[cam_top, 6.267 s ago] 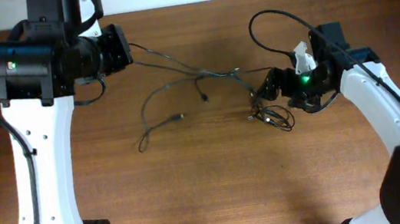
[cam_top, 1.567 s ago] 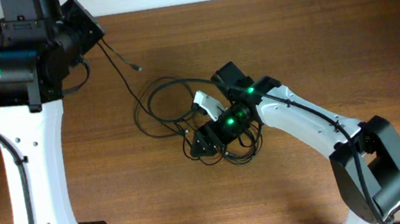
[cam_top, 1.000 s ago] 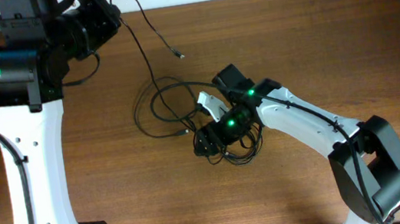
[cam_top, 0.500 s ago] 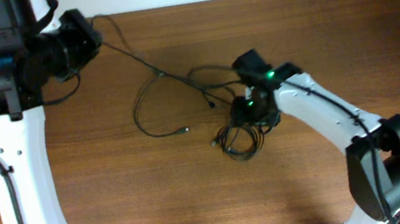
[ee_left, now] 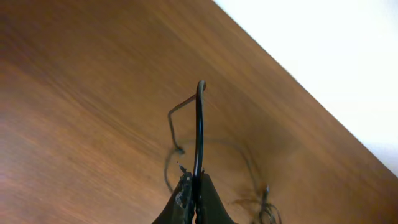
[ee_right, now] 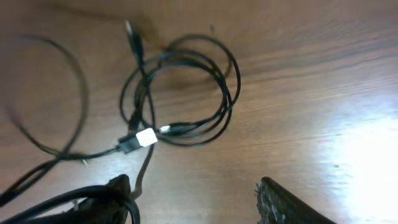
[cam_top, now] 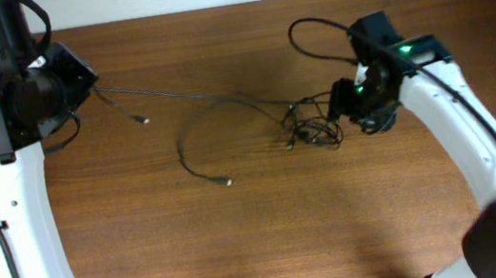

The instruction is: Untangle cables

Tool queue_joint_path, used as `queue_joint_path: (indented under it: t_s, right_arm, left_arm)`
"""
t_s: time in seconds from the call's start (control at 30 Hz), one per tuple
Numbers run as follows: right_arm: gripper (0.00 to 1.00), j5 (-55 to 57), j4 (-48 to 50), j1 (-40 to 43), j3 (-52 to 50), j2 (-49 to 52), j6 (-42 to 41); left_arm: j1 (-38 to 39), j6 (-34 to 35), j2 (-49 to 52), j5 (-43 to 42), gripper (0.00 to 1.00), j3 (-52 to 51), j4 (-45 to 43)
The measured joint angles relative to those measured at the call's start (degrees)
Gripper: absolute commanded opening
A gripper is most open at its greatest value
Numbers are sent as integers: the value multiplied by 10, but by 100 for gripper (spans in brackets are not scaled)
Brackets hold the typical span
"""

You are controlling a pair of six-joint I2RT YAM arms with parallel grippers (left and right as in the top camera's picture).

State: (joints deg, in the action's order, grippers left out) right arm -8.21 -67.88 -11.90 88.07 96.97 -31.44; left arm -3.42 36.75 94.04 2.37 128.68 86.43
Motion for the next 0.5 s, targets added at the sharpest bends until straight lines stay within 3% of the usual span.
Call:
queue_joint_path:
  t_s: [0.1,0.2,0.5]
  right_arm:
    - [68,23,-21,4,32,-42,0]
    - [68,39,-24,8,52,-89,0]
    - [68,134,-8,36,76,-219,-9]
  left_arm:
    - [-3,5,-5,23,1,0,0]
    - [-8,6,-9,37,8,0,0]
    - [-35,8,-15,121,8,5,5]
